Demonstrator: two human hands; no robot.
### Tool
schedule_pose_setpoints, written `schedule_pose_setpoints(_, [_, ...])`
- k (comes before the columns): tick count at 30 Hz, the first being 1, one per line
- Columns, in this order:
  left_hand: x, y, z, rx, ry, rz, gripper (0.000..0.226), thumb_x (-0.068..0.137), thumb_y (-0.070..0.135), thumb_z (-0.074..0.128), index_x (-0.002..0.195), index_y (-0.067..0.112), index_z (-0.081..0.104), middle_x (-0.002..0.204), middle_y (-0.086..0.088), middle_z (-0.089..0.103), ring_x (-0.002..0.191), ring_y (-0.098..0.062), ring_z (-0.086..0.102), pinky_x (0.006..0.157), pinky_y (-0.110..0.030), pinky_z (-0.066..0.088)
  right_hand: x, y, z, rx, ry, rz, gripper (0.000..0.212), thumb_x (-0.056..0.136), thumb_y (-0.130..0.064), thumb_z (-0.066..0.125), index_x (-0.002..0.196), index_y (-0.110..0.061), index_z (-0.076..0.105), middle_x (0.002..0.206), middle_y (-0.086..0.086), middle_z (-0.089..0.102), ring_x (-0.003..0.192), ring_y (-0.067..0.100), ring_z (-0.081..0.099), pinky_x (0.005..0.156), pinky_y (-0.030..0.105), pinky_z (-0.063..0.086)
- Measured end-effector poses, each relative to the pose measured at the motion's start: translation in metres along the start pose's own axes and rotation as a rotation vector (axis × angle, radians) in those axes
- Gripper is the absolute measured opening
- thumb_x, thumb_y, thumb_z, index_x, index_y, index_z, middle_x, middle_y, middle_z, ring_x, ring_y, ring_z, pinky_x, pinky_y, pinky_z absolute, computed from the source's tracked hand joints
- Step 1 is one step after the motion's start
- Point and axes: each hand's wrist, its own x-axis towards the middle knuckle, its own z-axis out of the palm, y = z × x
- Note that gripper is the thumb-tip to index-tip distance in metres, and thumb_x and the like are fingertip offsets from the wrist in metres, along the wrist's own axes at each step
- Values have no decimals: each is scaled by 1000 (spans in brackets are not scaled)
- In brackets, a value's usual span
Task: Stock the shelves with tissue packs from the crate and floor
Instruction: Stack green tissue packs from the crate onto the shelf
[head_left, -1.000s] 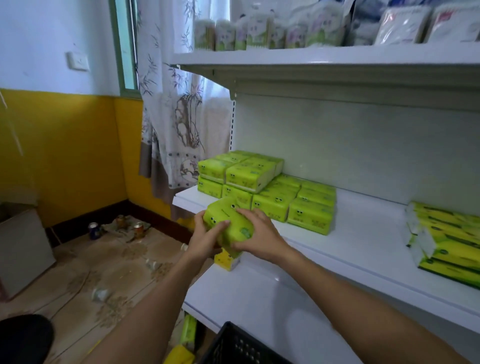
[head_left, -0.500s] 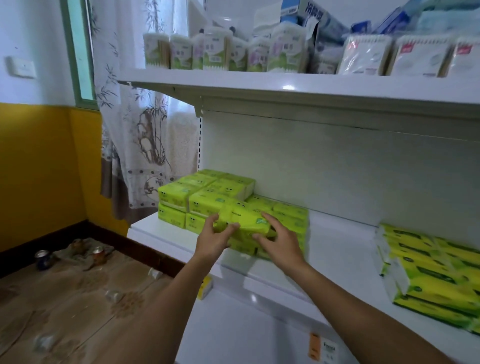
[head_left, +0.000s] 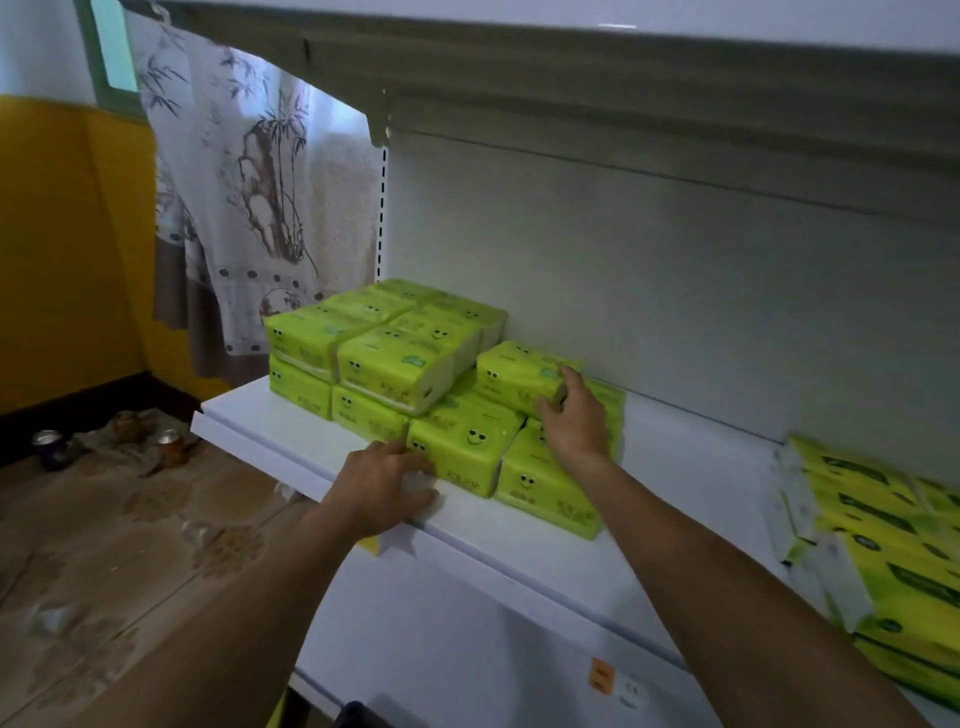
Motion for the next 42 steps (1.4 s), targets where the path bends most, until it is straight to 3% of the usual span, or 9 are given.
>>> schedule_pose_setpoints(5, [6, -11, 14, -66, 74, -28, 74, 55, 70, 29, 97, 24, 69, 101, -3, 60, 99, -28, 52, 84, -34, 42, 26, 4, 15, -6, 27, 17, 49, 91, -12, 56, 136, -8, 38, 101, 14, 54, 99, 30, 55, 83, 34, 43])
schedule_pose_setpoints(10, [9, -14, 22, -27, 160, 9, 62, 60, 66, 36, 90, 23, 68, 92, -3, 60, 90, -27, 53, 77, -34, 40, 47, 3, 22, -224, 54, 57, 47, 93, -23, 54, 137, -14, 39, 131, 19, 45, 121, 36, 44, 96, 40, 41])
schedule_pose_setpoints(17, [10, -19, 31, -18, 241, 38, 50, 63, 64, 41, 88, 27, 64, 88, 3, 56, 84, -21, 48, 73, -31, 29, 60, 0, 35, 48, 45, 80, 52, 91, -2, 50, 140, -12, 37, 126, 17, 51, 113, 32, 51, 91, 31, 41])
schedule_pose_setpoints(21, [8, -18, 27, -28, 194, 32, 58, 62, 66, 35, 93, 26, 64, 94, 2, 56, 90, -22, 48, 74, -30, 28, 49, -2, 31, 108, -64, 106, 70, 87, 6, 41, 149, -19, 20, 116, 15, 54, 100, 28, 56, 72, 26, 45])
schedule_pose_setpoints(26, [-1, -6, 17, -11, 140, -15, 64, 67, 64, 32, 103, 23, 66, 103, -4, 58, 97, -29, 51, 80, -34, 37, 17, -15, 13, 72, -107, 36, 67, 87, 4, 44, 148, -16, 25, 145, 14, 40, 130, 29, 42, 102, 32, 40])
schedule_pose_setpoints(29, [-20, 1, 15, -7, 111, 11, 55, 70, 53, 36, 98, 19, 69, 95, -8, 61, 89, -35, 54, 76, -38, 43, -21, -22, 0, 42, -138, -23, 66, 85, 0, 49, 146, -18, 32, 143, 13, 44, 129, 25, 44, 97, 26, 40])
schedule_pose_setpoints(33, [-58, 10, 16, -70, 142, 13, 34, 70, 36, 49, 87, 13, 68, 84, -11, 60, 79, -35, 55, 66, -40, 47, -72, -32, -12, -90, -99, -15, 63, 83, -10, 54, 143, -21, 37, 134, 11, 53, 121, 27, 51, 95, 33, 46])
schedule_pose_setpoints(38, [-113, 9, 18, -80, 28, 93, 41, 67, 45, 42, 84, 19, 69, 79, -4, 63, 68, -30, 60, 55, -35, 49, -126, -45, -14, -172, -24, 11, 57, 86, -19, 56, 141, -19, 38, 136, 8, 50, 125, 28, 45, 95, 37, 42])
schedule_pose_setpoints(42, [-154, 5, 36, -51, -76, 60, 55, 72, 48, 39, 115, 20, 60, 114, -6, 56, 107, -29, 49, 86, -36, 42, -171, -41, -8, -86, 35, -10, 51, 85, -17, 56, 135, -19, 45, 130, 8, 53, 118, 27, 51, 92, 37, 45])
